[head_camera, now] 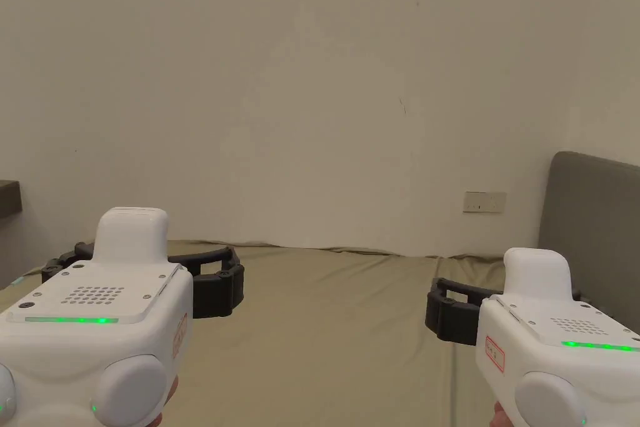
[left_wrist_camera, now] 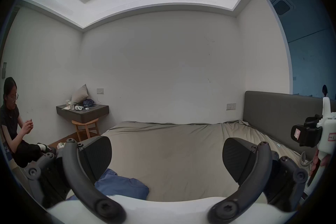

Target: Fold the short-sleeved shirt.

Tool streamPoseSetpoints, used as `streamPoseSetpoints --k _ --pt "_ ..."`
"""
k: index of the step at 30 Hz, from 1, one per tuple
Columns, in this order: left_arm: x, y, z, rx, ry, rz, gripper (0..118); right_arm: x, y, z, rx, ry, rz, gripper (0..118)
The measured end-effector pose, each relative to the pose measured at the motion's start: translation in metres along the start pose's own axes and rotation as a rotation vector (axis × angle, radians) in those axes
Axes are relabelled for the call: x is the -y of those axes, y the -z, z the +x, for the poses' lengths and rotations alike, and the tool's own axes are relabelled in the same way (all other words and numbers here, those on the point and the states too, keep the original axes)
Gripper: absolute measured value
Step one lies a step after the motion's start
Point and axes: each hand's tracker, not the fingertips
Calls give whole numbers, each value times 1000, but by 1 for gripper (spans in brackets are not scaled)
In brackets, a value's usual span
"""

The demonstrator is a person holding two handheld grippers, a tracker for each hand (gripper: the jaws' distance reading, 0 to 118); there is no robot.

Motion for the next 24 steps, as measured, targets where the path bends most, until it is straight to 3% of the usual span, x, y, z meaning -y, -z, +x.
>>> streamPoseSetpoints --k 20,21,22,23,24 --pt "0 -3 6 12 10 2 118 0 1 3 18 3 -15 118" --pt "0 -3 5 25 -13 0 118 -2 2 1 35 -19 -13 118" --pt "0 -3 1 43 -85 -6 118 -6 2 -8 111 -126 24 118" --pt "2 -3 -5 69 -196 -17 118 -9 1 -21 168 -282 101 118" --pt "7 -1 -19 128 -381 -46 118 -9 -2 -37 183 -507 207 118"
